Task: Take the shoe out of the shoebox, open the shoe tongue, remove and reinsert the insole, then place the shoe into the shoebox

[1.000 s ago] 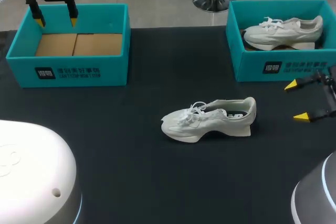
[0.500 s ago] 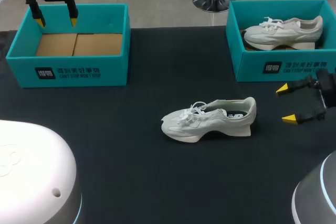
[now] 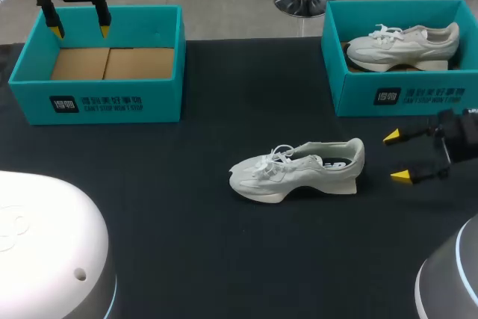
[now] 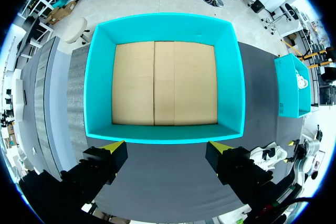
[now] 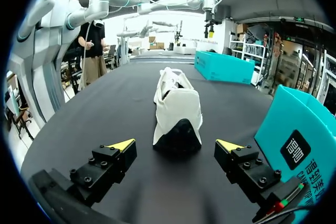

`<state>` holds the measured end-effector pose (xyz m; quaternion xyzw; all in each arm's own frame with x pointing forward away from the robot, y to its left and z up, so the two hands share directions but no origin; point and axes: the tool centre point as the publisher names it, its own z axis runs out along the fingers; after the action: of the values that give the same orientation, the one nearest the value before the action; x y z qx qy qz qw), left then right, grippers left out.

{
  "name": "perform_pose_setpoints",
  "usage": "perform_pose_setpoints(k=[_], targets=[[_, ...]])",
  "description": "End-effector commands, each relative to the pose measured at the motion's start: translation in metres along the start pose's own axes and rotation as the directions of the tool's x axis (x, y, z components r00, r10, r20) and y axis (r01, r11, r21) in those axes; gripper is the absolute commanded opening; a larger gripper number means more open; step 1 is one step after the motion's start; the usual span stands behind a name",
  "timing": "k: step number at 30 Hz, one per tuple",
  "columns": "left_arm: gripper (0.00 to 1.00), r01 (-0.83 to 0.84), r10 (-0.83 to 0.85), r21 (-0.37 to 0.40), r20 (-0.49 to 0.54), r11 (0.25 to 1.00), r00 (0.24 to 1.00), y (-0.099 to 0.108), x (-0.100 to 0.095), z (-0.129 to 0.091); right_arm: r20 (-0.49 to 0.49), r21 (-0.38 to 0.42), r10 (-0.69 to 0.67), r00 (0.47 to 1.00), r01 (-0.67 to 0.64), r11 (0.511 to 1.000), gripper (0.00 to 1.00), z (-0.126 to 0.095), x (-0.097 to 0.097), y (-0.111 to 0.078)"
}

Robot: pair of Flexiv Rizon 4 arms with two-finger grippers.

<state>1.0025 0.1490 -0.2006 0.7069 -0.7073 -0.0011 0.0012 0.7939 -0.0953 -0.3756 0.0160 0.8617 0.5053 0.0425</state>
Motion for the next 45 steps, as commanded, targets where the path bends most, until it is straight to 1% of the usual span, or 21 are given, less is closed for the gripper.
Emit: perform_pose_setpoints(k=[1,11,20,31,37,45], targets=[[1.00,0.000,0.000,0.000,0.000,1.000,1.000,0.001,0.000,0.000,0.011,-0.026,0.001,1.000,-0.001,1.000,1.00,0.006,-0.006,-0.011],[1.00,0.000,0.000,0.000,0.000,1.000,1.000,0.001,0.000,0.000,0.028,-0.065,-0.001,1.000,0.003,0.998,1.00,0.012,-0.007,-0.017],[1.00,0.000,0.000,0.000,0.000,1.000,1.000,0.001,0.000,0.000,0.044,-0.105,-0.014,0.999,0.018,0.994,1.00,0.025,-0.002,-0.009],[1.00,0.000,0.000,0.000,0.000,1.000,1.000,0.001,0.000,0.000,0.032,-0.131,-0.023,0.999,0.027,0.991,1.00,0.051,-0.004,0.002],[1.00,0.000,0.000,0.000,0.000,1.000,1.000,0.001,0.000,0.000,0.014,-0.140,-0.022,1.000,0.024,0.990,1.00,0.064,-0.004,0.003],[1.00,0.000,0.000,0.000,0.000,1.000,1.000,0.001,0.000,0.000,0.001,-0.151,-0.010,1.000,0.010,0.988,1.00,0.076,-0.002,0.002]])
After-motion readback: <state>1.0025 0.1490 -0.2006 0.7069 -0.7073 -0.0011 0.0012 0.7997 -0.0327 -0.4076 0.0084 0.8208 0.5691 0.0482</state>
